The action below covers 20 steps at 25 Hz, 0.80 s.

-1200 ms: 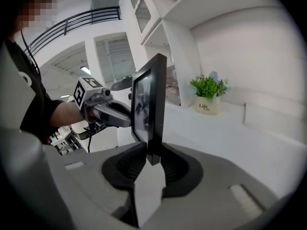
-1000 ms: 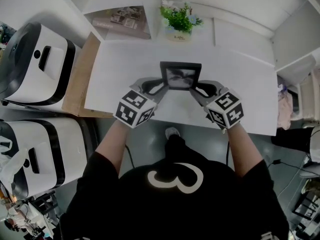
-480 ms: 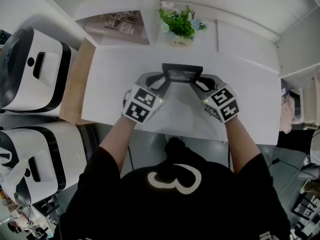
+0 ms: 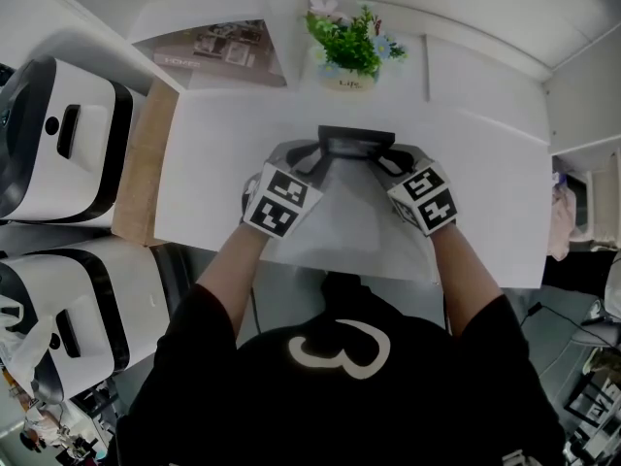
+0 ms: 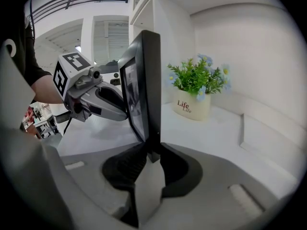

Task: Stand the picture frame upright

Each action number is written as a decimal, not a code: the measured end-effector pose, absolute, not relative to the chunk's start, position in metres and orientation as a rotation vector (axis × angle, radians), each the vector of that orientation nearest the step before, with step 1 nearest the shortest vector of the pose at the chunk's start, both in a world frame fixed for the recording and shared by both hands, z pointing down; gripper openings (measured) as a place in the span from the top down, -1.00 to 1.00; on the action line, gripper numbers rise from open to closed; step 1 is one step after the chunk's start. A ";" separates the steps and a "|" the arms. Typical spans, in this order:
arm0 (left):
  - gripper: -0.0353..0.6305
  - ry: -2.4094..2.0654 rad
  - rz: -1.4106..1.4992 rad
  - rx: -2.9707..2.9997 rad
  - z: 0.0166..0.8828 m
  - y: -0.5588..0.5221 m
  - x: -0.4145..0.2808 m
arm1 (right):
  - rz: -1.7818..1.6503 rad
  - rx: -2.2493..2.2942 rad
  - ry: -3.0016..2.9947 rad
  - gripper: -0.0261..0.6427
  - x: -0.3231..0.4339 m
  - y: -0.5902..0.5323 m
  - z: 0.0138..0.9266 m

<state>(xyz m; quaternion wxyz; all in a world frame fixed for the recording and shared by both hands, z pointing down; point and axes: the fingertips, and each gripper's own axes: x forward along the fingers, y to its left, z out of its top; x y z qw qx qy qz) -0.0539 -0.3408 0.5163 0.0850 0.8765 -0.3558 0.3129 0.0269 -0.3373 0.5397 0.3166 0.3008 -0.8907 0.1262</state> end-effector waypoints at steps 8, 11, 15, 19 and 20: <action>0.61 -1.051 0.834 2.592 0.517 -0.344 -0.055 | 0.376 0.777 -2.364 0.65 0.027 -0.340 0.541; 0.61 -1.039 0.839 2.583 0.516 -0.344 -0.054 | 0.380 0.772 -2.360 0.65 0.027 -0.340 0.541; 0.61 -1.031 0.853 2.589 0.516 -0.345 -0.053 | 0.386 0.776 -2.359 0.64 0.028 -0.341 0.541; 0.61 -1.030 0.855 2.595 0.516 -0.345 -0.051 | 0.396 0.784 -2.367 0.57 0.028 -0.341 0.540; 0.60 -1.030 0.854 2.596 0.516 -0.345 -0.050 | 0.395 0.785 -2.369 0.57 0.028 -0.341 0.539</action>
